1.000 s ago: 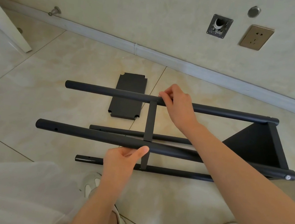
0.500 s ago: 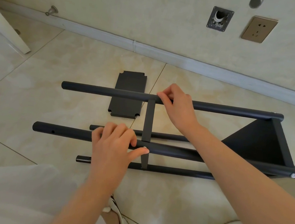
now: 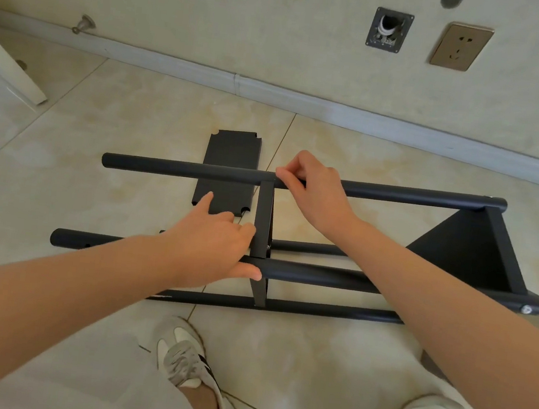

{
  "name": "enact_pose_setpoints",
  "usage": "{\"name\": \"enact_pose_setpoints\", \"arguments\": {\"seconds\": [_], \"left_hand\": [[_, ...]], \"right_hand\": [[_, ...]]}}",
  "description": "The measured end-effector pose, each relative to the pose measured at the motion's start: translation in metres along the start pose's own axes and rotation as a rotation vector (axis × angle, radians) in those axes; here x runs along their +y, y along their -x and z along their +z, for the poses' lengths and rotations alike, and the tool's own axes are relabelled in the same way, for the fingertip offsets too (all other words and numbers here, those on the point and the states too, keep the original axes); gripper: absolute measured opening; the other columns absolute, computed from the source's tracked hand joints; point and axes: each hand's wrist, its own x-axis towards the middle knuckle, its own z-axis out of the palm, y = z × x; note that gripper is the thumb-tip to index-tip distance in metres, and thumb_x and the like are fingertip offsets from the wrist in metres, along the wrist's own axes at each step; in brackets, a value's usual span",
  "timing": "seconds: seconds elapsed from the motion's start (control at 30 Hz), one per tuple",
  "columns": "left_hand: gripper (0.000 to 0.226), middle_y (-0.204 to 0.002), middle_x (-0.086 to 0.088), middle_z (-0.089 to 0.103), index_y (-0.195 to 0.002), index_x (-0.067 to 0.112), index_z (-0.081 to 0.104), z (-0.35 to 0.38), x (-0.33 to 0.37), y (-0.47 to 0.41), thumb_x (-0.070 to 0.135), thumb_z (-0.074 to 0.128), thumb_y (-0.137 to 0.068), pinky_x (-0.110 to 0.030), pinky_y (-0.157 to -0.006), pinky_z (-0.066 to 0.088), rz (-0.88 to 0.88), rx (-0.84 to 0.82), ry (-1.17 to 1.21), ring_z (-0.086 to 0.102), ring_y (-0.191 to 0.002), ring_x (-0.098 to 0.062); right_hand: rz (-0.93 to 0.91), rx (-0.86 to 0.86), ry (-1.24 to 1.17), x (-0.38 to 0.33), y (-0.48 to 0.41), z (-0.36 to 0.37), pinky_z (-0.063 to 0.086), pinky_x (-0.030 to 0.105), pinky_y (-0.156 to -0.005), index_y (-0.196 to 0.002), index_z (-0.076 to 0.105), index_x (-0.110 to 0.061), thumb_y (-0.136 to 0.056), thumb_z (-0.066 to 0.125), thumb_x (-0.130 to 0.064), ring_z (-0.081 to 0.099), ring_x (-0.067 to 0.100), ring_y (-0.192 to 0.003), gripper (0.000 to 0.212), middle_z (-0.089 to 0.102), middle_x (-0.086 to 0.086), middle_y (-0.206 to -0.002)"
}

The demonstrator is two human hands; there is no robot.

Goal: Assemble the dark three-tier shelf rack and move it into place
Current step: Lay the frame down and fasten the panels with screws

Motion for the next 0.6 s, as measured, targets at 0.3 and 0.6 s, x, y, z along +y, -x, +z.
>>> {"name": "enact_pose_setpoints", "arguments": {"seconds": [0.3,0.6], "left_hand": [[0.071,-0.073,0.013,0.055,-0.108,0.03,0.041,0.04,-0.016,-0.003,0.084,0.005,-0.08,-0.023,-0.102,0.036,0.105,0.259,0.341,0.046,-0.064,-0.005],[0.037,-0.072,0.016,0.043,-0.089,0.034,0.033,0.06,-0.01,0.003,0.07,0.04,-0.091,-0.018,-0.07,0.036,0.177,0.671,0.321,0.041,-0.064,-0.007]], "right_hand": [[-0.032,-0.054,-0.003,0.0,-0.001,-0.006,0.05,0.018,-0.074,-0.092,0.052,-0.021,-0.099,0.057,-0.031,0.067,0.015,-0.089,0.013,0.072,0.002,-0.098],[-0.069,-0.064,0.006,-0.005,0.011,-0.006,0.055,0.025,-0.085,-0.088,0.048,-0.024,-0.098,0.058,-0.03,0.068,0.01,-0.102,0.015,0.073,-0.001,-0.108]]}}
